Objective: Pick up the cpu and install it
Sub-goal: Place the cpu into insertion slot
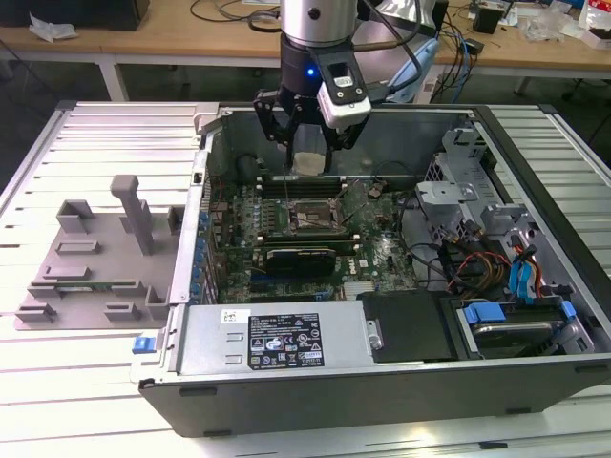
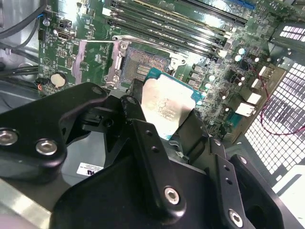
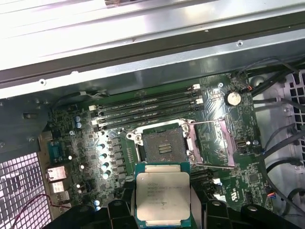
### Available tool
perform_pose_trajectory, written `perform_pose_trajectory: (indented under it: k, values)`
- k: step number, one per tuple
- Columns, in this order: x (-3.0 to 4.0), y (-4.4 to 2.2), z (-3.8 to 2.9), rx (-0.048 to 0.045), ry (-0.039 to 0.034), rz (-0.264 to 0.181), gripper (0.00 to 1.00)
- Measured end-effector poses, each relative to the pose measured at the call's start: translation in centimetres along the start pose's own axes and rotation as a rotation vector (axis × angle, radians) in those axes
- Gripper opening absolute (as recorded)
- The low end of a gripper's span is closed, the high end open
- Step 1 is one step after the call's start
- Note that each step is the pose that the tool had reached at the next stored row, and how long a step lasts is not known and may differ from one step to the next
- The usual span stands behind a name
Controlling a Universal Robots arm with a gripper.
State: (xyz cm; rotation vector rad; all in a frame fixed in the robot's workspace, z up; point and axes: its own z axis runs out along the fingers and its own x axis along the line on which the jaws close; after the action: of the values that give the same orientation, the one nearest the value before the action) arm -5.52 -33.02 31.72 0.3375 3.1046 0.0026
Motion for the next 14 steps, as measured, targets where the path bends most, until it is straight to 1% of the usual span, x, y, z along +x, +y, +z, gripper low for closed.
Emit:
perform_pose_trajectory:
  k: [14]
  values:
    - [0.0, 0.0, 0.0, 0.0014, -0.0003, 0.076, 0.55]
